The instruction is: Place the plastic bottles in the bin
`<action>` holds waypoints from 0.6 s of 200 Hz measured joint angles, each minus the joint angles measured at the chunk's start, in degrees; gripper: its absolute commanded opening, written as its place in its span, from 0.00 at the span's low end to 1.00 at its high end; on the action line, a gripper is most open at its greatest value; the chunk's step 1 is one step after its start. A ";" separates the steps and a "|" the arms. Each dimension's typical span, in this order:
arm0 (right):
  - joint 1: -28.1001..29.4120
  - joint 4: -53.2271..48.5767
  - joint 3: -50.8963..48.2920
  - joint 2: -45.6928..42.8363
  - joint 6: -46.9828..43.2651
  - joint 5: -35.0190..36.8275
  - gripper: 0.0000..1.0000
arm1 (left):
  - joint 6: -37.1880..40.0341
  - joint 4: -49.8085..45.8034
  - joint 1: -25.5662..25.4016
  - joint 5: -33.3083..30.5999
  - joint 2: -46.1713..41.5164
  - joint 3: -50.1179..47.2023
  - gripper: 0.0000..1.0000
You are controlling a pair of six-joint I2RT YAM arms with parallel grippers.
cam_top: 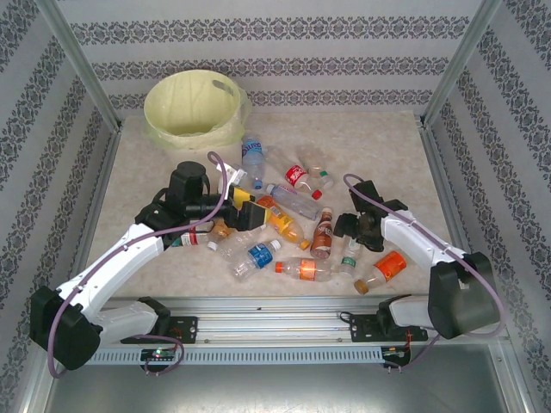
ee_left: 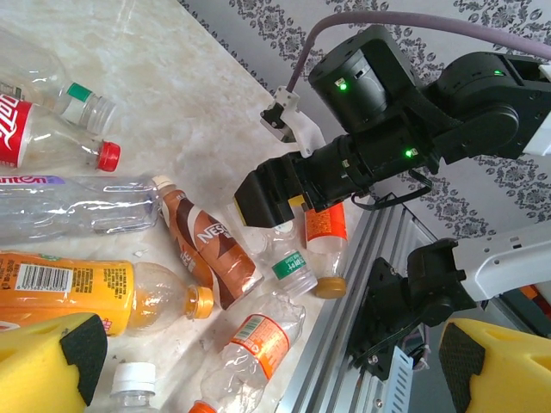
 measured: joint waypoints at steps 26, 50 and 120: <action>-0.13 0.90 -0.55 1.16 0.00 0.22 0.78 | 0.42 -0.15 0.00 -0.39 0.00 0.00 1.00; -0.37 1.60 -0.85 2.27 -0.04 0.66 0.75 | 0.46 -0.17 0.00 -0.66 0.00 0.00 1.00; -0.37 2.93 -1.18 3.52 -0.09 1.07 0.65 | 0.63 -0.31 -0.37 -1.05 0.02 0.00 1.00</action>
